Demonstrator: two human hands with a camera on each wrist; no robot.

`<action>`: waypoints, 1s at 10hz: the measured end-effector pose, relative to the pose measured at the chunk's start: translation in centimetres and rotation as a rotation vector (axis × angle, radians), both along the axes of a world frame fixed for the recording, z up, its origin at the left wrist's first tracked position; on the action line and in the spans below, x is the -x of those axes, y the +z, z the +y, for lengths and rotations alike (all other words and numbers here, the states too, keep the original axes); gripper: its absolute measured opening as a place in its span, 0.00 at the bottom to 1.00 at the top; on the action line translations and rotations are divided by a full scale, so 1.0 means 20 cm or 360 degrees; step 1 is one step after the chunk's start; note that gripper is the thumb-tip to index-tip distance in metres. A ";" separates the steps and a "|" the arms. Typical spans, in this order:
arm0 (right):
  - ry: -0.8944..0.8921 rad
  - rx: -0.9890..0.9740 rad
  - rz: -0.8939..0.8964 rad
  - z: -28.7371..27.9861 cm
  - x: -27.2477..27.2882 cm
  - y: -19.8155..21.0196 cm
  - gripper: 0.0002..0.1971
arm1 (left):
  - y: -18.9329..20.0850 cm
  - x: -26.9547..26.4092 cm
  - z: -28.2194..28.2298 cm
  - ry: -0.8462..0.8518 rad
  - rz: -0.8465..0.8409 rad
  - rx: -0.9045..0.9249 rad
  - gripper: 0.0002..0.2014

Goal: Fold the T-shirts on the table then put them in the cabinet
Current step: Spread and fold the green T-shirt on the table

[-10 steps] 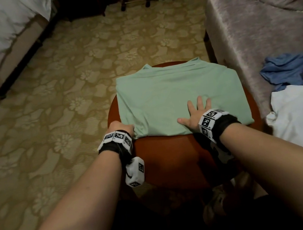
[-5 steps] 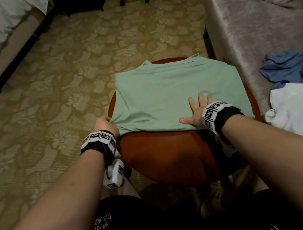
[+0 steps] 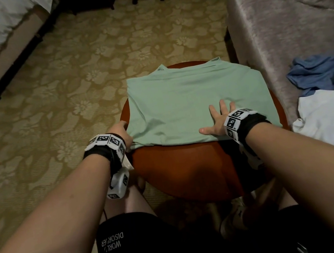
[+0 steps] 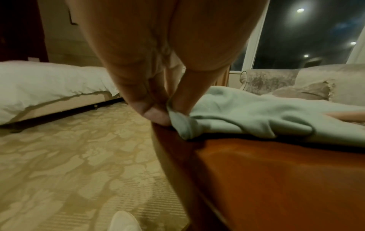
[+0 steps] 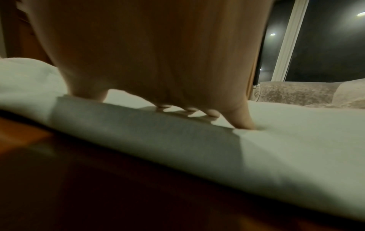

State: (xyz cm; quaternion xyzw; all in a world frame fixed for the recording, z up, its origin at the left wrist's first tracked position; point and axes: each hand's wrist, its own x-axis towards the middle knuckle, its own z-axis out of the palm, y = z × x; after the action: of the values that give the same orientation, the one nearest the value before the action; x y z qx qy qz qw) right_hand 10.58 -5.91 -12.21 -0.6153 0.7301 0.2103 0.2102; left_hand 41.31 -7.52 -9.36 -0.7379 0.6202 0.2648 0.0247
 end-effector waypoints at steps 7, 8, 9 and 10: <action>0.0038 0.0013 0.0026 0.00 0.01 0.01 0.54 | -0.05 0.01 0.10 0.0464 0.0838 0.0186 0.15; 0.0052 0.0010 0.0043 -0.01 0.01 0.01 0.54 | -0.05 -0.03 0.09 0.0319 0.0469 0.0365 0.16; 0.0052 -0.0001 0.0045 -0.01 0.02 0.01 0.55 | -0.05 -0.05 0.09 0.0287 0.0302 0.0437 0.14; 0.0060 -0.0019 0.0048 -0.02 0.03 0.01 0.56 | -0.06 -0.06 0.08 0.0299 0.0246 0.0408 0.11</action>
State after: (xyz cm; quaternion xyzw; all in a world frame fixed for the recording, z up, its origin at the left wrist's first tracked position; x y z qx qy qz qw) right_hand 9.89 -6.28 -11.99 -0.6244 0.7202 0.2278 0.1989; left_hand 42.41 -5.87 -10.48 -0.7672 0.5773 0.2407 -0.1422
